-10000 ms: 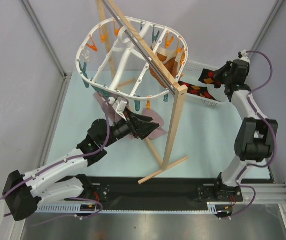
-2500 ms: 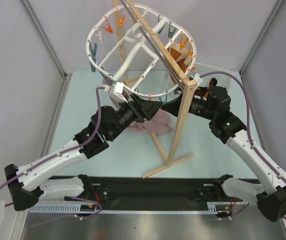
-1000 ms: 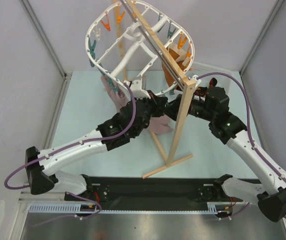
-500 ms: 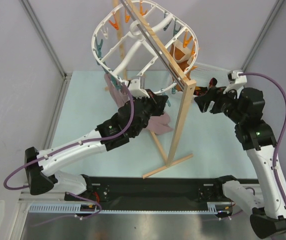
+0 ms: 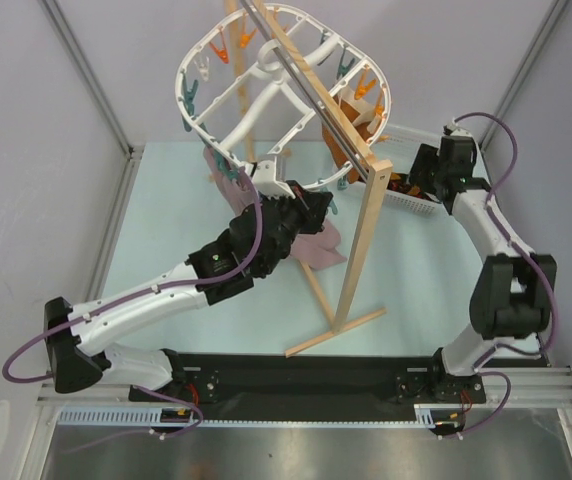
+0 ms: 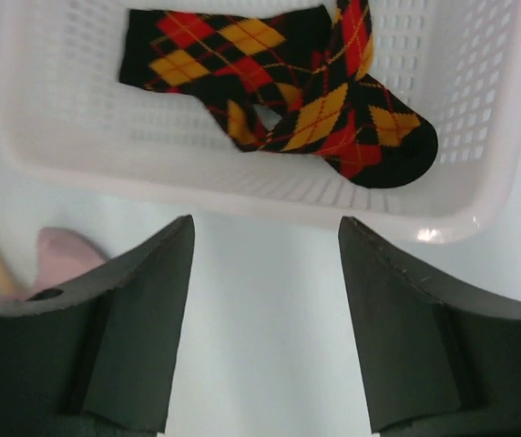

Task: Clip the socks to the hanger
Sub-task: Pick up the sock from the bin.

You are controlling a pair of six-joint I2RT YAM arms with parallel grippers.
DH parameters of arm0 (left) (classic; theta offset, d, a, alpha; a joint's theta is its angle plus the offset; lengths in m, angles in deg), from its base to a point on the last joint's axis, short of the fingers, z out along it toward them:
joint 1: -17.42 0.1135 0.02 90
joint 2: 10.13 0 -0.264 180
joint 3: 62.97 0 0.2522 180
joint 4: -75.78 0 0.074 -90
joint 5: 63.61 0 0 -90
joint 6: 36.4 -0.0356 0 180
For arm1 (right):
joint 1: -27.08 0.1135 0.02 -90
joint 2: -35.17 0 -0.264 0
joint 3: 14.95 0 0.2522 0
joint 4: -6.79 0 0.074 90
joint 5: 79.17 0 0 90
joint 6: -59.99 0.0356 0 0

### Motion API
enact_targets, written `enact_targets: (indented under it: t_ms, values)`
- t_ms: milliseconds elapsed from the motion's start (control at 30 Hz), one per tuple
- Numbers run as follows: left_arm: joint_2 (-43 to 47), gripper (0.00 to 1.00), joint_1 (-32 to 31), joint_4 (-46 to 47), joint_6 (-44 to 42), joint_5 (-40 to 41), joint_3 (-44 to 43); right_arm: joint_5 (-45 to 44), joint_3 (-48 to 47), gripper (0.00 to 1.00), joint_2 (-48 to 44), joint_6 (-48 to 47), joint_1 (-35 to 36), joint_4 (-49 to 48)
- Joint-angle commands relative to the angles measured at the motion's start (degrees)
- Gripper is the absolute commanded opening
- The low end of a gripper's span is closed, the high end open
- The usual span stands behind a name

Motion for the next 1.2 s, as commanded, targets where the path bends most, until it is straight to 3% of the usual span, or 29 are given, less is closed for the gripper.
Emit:
enact_targets:
  t_ms: [0, 167, 267, 300, 367, 500, 767, 900, 1167]
  values:
    - [2.34, 0.00, 0.06, 1.21, -1.98, -0.63, 0.82, -0.07, -11.41, 0.72, 7.27, -2.07, -0.97, -1.97]
    - [2.34, 0.00, 0.06, 2.53, -2.51, -1.24, 1.52, 6.26, -23.03, 0.72, 19.49, -14.27, -2.38, 4.11]
    - [1.73, 0.00, 0.06, 2.53, -2.51, -2.04, 1.79, 8.44, -27.61, 0.64, 22.75, -18.33, -2.55, 3.24]
    - [1.55, 0.00, 0.06, 2.35, -2.51, -2.04, 1.79, 9.76, -30.05, 0.55, 23.63, -20.17, -2.73, 2.71]
    - [1.46, 0.00, 0.06, 2.44, -2.59, -2.04, 1.96, 13.80, -34.54, 0.49, 28.17, -21.67, -2.82, 5.50]
    - [1.38, 0.00, 0.06, 2.70, -3.12, -2.65, 1.53, 18.65, -45.18, 0.50, 35.65, -24.84, -2.12, 13.51]
    - [1.46, 0.00, 0.15, 2.27, -2.95, -3.18, 1.70, 13.30, -57.22, 0.62, 45.60, -30.55, 2.89, 23.70]
    - [1.55, 0.00, 0.06, 2.44, -2.68, -3.00, 2.31, 9.96, -55.83, 0.67, 46.57, -33.80, 6.14, 24.51]
    - [2.17, 0.00, 0.15, 2.53, -2.59, -2.92, 2.84, -0.77, -58.20, 0.65, 50.79, -34.87, 6.94, 26.17]
